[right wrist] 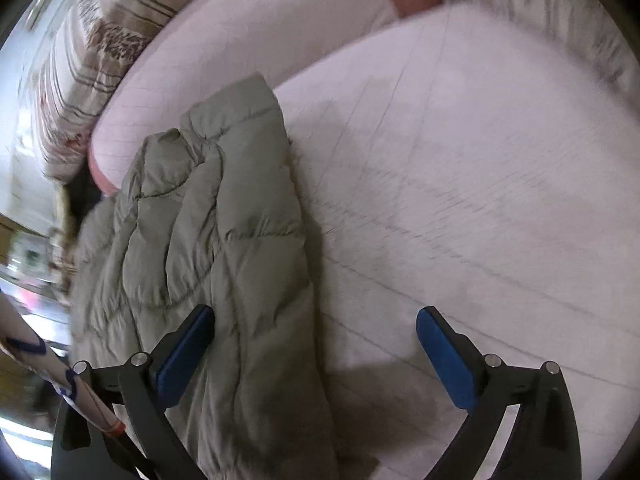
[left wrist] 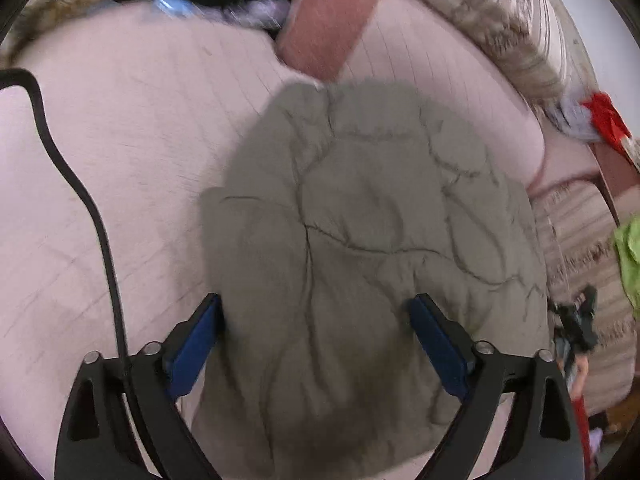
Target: Fold large clothes
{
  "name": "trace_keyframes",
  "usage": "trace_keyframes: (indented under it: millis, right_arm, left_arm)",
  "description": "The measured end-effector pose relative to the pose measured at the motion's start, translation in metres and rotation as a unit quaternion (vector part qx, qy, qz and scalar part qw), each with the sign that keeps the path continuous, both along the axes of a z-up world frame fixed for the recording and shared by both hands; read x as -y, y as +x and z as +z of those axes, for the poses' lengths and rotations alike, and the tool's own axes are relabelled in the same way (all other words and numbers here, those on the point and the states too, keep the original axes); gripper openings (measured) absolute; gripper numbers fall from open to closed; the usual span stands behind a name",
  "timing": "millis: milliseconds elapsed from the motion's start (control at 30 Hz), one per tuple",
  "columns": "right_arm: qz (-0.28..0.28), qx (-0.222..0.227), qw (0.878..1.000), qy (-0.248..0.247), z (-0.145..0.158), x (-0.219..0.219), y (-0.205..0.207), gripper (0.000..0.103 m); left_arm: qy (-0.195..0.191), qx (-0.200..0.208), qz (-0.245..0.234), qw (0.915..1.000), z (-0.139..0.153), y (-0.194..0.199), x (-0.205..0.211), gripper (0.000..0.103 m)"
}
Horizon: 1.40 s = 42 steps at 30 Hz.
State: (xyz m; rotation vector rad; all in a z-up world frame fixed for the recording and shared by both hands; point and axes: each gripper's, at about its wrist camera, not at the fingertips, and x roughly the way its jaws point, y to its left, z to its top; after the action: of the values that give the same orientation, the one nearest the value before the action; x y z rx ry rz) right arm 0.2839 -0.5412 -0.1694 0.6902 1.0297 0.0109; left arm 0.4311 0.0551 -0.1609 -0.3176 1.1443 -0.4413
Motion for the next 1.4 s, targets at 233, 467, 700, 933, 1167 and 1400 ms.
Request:
trace_keyframes:
  millis: [233, 467, 700, 933, 1167, 1400]
  right_arm:
    - [0.045, 0.021, 0.996, 0.074, -0.020, -0.003, 0.024, 0.103]
    - [0.078, 0.041, 0.988, 0.125, -0.027, -0.020, 0.041, 0.103]
    - [0.150, 0.040, 0.976, 0.153, -0.032, -0.048, 0.036, 0.103]
    - [0.108, 0.039, 0.974, 0.196, -0.028, -0.049, 0.034, 0.075]
    - [0.131, 0.066, 0.961, 0.233, -0.005, -0.051, -0.008, 0.061]
    - [0.145, 0.069, 0.968, 0.192, -0.003, -0.052, -0.037, 0.068]
  left_arm:
    - [-0.104, -0.047, -0.053, 0.9920, -0.032, 0.031, -0.001, 0.103]
    - [-0.099, -0.039, -0.047, 0.9932, -0.028, 0.024, 0.002, 0.102]
    - [-0.101, -0.002, -0.083, 0.9914, -0.024, 0.003, 0.006, 0.102]
    - [-0.072, -0.013, -0.026, 0.9970, -0.016, 0.000, 0.010, 0.092]
    - [-0.087, 0.003, -0.028, 0.9958, 0.021, -0.060, -0.012, 0.077]
    - [-0.030, -0.016, 0.009, 0.9994, 0.003, -0.079, -0.017, 0.078]
